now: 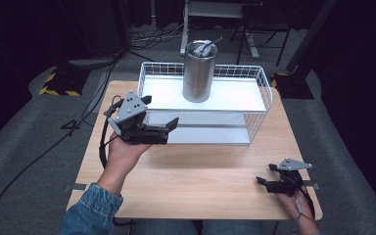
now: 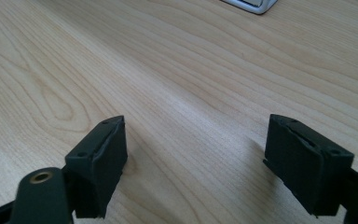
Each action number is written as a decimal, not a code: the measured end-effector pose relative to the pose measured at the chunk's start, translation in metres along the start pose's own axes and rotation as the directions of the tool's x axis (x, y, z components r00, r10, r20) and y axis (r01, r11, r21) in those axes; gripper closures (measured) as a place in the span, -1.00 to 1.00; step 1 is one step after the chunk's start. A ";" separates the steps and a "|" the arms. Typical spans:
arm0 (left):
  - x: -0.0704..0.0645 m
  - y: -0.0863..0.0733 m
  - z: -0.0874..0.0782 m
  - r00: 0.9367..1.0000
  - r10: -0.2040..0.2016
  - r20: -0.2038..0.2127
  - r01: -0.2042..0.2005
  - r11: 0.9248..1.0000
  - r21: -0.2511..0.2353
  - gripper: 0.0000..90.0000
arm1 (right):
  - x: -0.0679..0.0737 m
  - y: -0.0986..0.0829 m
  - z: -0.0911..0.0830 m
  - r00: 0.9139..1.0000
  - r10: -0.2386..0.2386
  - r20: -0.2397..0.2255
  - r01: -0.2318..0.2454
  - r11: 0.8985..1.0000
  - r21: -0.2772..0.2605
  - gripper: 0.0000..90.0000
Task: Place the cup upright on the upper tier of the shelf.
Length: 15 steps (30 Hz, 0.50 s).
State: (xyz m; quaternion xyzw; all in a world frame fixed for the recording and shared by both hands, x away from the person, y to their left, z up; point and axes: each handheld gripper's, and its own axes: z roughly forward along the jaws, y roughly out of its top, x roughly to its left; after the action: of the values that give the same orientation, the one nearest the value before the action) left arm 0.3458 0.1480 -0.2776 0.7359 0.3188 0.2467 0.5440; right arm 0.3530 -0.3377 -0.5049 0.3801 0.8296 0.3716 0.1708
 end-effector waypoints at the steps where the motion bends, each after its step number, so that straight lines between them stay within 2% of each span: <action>1: 0.000 -0.004 -0.002 1.000 -0.002 -0.002 0.002 1.000 0.004 -0.94 | 0.000 0.000 0.000 1.000 0.000 0.000 0.000 1.000 0.000 -0.52; 5: 0.002 -0.014 -0.007 1.000 -0.015 -0.004 0.015 1.000 0.006 -0.90 | 0.000 0.000 0.000 1.000 0.000 0.000 0.000 1.000 0.000 -0.52; 10: 0.006 -0.026 -0.013 0.999 -0.051 0.007 0.051 0.999 0.007 -0.90 | 0.000 0.000 0.000 1.000 0.000 0.001 0.000 1.000 0.000 -0.52; 15: 0.006 -0.036 -0.016 0.999 -0.047 0.008 0.046 0.999 0.028 -0.90 | 0.000 0.000 0.000 1.000 0.000 0.001 0.000 1.000 0.000 -0.52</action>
State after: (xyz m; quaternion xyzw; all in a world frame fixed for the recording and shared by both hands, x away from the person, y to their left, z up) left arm 0.3314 0.1696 -0.3073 0.7368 0.3369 0.2264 0.5408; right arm 0.3530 -0.3377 -0.5049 0.3803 0.8295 0.3715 0.1712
